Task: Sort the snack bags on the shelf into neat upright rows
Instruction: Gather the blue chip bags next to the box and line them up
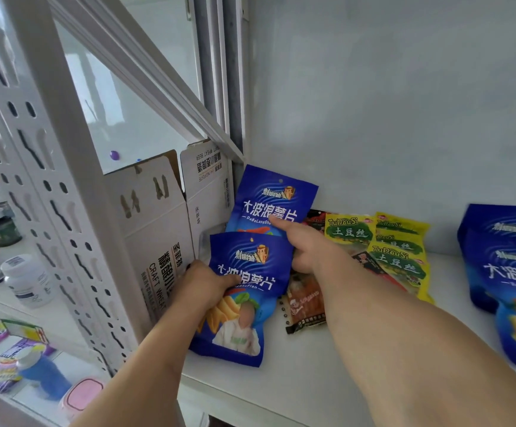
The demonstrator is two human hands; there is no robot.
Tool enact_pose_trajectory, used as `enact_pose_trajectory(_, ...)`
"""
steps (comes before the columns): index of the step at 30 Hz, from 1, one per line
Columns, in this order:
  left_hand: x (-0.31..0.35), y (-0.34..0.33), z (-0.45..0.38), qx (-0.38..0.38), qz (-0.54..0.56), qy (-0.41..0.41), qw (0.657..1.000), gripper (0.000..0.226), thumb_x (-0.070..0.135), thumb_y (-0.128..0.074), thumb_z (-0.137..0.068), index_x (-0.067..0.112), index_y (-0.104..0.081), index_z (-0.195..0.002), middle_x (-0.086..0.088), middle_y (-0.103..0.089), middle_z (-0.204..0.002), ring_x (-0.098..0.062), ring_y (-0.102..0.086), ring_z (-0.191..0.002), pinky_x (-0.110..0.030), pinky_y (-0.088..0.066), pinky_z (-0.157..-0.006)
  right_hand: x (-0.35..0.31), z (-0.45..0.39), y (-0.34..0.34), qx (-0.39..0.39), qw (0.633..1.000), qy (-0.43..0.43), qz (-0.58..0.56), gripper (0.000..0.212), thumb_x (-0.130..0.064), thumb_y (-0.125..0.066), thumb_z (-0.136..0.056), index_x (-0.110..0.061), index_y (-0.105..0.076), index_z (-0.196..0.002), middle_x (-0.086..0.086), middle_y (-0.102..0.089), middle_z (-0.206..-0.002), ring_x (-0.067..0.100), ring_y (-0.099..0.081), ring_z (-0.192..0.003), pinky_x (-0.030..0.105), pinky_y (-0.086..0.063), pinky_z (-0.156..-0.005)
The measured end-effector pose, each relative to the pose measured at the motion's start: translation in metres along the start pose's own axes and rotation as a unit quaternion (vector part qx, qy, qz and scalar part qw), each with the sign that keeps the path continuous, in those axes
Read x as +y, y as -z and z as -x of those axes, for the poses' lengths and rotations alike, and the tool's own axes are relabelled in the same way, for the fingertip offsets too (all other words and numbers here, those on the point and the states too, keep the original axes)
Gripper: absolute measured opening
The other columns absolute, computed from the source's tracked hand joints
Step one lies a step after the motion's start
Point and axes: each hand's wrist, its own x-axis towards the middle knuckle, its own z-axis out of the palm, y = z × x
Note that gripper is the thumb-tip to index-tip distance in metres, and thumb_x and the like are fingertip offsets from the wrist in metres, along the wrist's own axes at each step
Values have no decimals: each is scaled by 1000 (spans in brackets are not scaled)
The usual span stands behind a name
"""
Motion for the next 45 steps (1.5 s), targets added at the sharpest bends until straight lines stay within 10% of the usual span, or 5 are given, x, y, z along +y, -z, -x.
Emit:
enact_pose_trajectory(11, 17, 9, 12, -102, 229, 34, 967, 40, 26, -86, -78, 6, -65, -106, -16, -76, -93, -34, -75, -82, -49, -60, -83, -11, 19, 21, 66, 989, 104, -88, 38, -33, -76, -85, -11, -61, -112, 12, -76, -98, 32, -74, -89, 61, -54, -87)
enact_pose_trajectory(20, 35, 14, 34, -191, 329, -3, 925, 37, 25, -80, -84, 9, -63, -112, -15, -77, -98, -32, -74, -86, -42, -60, -72, -39, 80, 63, 207, 952, 211, -78, 34, -38, -73, -87, -7, -63, -96, 10, -64, -60, 27, -59, -54, 44, -55, -68)
enact_pose_trajectory(28, 59, -30, 96, -271, 336, -53, 900, 30, 26, -73, -89, 10, -63, -114, -11, -79, -93, -31, -77, -84, -47, -61, -80, -20, 145, 151, 327, 910, 254, 16, 30, -36, -80, -80, -19, -67, -101, 5, -75, -97, 25, -72, -86, 43, -60, -77)
enact_pose_trajectory(32, 68, -58, 138, -294, 359, -84, 882, 17, 15, -69, -93, 10, -65, -108, -11, -79, -92, -26, -77, -75, -37, -61, -63, -6, 187, 201, 363, 896, 244, 77, 37, -35, -79, -81, -14, -65, -110, 5, -72, -98, 21, -65, -77, 27, -46, -59)
enact_pose_trajectory(45, 117, -147, 261, -259, 370, -75, 889, 18, 16, -69, -94, 8, -66, -109, -16, -78, -99, -38, -74, -93, -56, -57, -91, 8, 286, 334, 349, 905, 195, 143, 31, -31, -75, -86, -16, -60, -108, 0, -68, -85, 8, -61, -64, 20, -44, -45)
